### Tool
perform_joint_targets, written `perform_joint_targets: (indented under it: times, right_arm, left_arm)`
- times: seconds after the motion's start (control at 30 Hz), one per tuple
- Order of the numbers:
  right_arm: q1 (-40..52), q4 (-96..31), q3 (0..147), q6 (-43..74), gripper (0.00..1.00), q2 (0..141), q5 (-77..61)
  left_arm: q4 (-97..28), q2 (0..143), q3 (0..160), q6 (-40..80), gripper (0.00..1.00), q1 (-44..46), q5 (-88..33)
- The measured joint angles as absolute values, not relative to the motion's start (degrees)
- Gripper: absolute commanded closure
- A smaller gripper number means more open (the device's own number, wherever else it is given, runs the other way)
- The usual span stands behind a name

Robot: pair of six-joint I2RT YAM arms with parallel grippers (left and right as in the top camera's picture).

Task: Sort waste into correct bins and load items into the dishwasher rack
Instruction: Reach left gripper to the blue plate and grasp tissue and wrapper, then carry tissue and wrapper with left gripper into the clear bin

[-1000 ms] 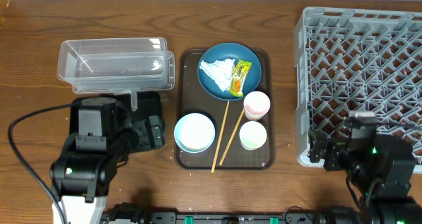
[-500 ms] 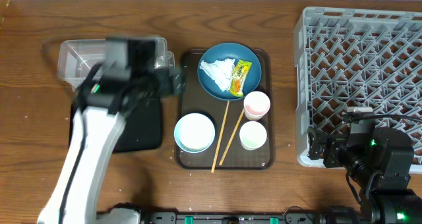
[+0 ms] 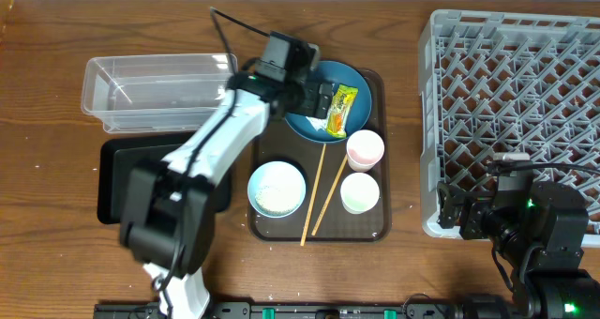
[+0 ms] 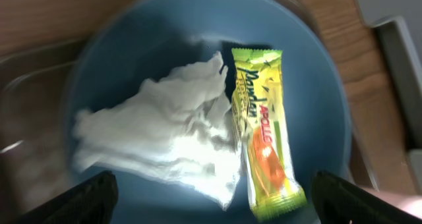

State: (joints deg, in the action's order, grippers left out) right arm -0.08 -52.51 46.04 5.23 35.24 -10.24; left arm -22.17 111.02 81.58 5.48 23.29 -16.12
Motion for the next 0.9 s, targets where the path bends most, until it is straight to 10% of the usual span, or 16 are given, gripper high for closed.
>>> perform_joint_targets:
  times: [0.23,0.57,0.9]
  right_arm:
    - [-0.08,-52.99,46.04,5.23,0.01,35.24,-10.24]
    - [-0.08,-53.15,46.04,5.23,0.01,35.24,-10.24]
    - [-0.08,-53.23,46.04,5.23,0.01,35.24,-9.98]
  left_arm:
    - [-19.25,118.34,81.58,5.50,0.10,25.54,-13.93]
    - [-19.27,120.64,81.58,4.78,0.91,27.18,-11.62]
    - [-24.82,110.30,81.58,4.62,0.94,25.58,-11.49]
